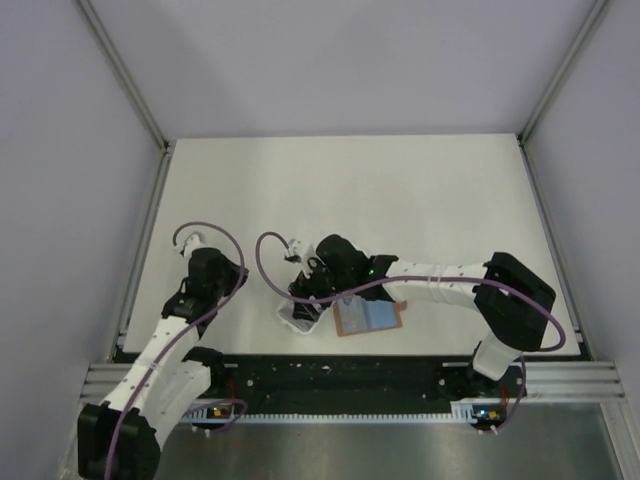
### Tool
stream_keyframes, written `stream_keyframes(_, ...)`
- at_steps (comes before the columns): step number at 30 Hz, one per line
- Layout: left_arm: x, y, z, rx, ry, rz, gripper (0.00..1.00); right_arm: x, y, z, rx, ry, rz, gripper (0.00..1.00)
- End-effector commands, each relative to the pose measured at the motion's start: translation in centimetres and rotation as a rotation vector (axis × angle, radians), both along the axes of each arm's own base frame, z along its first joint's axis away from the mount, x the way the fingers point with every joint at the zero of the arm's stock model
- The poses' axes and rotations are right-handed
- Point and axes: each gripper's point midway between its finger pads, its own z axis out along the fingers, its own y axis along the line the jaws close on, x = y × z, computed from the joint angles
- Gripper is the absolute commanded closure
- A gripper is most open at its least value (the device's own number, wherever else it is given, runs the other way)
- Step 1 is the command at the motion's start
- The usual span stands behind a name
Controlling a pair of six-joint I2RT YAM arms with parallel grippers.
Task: Put the credit cards into the card holder
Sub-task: Pick up the credit card from the storage box.
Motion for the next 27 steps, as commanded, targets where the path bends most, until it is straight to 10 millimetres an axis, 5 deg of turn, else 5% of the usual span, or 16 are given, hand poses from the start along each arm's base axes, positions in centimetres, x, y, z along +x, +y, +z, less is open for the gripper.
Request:
stream_keyframes(1,0.5,-0.3,-0.8,-0.210,0.026,-0.028,0.92,0.8,1.4,2.4,0.060,-0.138,-0.101,0.22)
stream_keyframes(7,1.2,0.8,-0.7,-0.249,0.015,-0.013,0.94,0.8,1.9,1.5,0.015,-0.200,-0.130,0.10)
stream_keyframes(27,1.0,1.0,-0.2,-0.251,-0.018,-0.033,0.94,-1.8,3.7,-2.8,-0.058,-0.100,-0.031,0.13)
